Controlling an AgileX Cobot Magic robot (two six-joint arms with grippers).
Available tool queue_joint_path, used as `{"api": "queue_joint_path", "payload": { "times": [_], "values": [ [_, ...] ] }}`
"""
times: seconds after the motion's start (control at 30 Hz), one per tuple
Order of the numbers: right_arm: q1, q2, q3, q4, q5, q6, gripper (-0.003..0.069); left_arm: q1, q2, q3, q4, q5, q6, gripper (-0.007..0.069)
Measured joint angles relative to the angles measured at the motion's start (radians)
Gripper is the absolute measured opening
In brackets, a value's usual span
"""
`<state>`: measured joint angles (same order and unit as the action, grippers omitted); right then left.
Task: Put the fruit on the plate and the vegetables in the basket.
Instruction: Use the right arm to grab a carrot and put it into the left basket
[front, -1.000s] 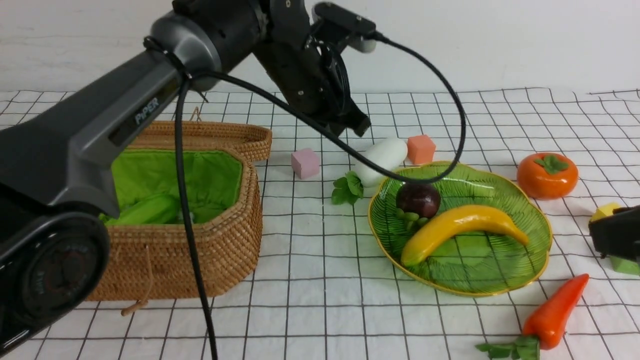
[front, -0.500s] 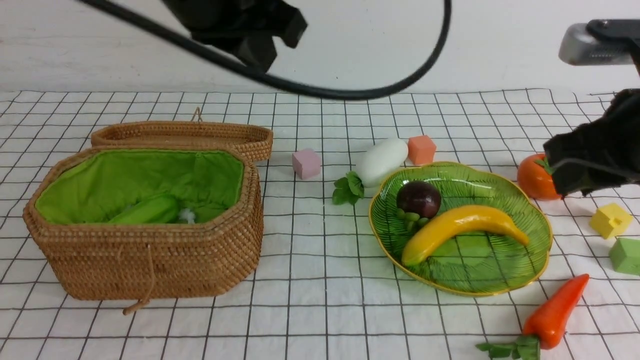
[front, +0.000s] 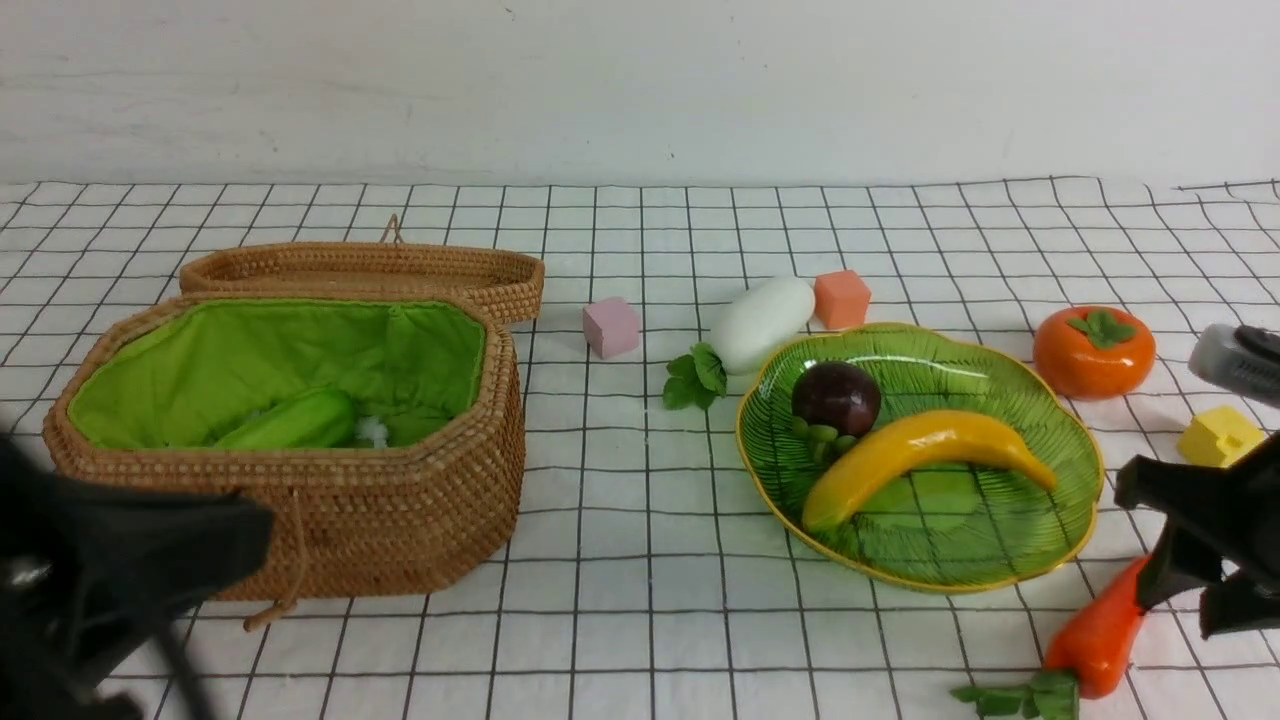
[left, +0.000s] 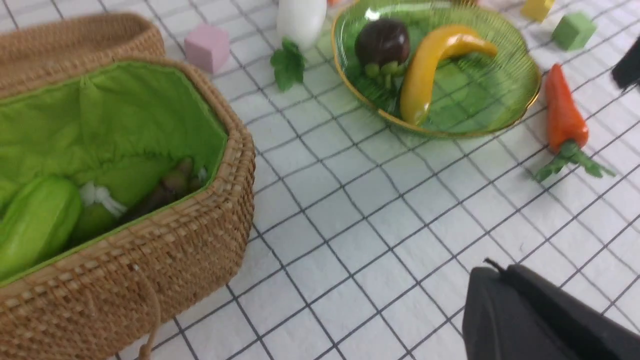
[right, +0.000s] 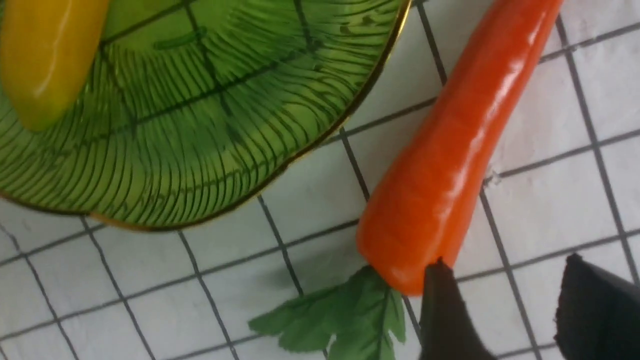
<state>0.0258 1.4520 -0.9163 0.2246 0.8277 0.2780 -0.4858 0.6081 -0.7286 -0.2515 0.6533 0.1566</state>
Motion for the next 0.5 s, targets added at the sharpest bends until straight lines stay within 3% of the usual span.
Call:
{"api": "queue_joint_path", "payload": {
  "times": [0.23, 0.4, 0.5],
  "values": [
    [0.0, 0.205, 0.0, 0.019, -0.172, 0.034, 0.0521, 0.0, -0.177, 0.081, -0.019, -0.023, 0.017, -0.0013],
    [0.0, 0.281, -0.008, 0.02, -0.205, 0.041, 0.0528, 0.0, -0.177, 0.081, -0.07, -0.025, 0.061, -0.0013],
    [-0.001, 0.302, -0.017, 0.023, -0.201, 0.04, 0.0491, 0.0, -0.177, 0.081, -0.149, -0.047, 0.122, -0.0013]
  ]
}}
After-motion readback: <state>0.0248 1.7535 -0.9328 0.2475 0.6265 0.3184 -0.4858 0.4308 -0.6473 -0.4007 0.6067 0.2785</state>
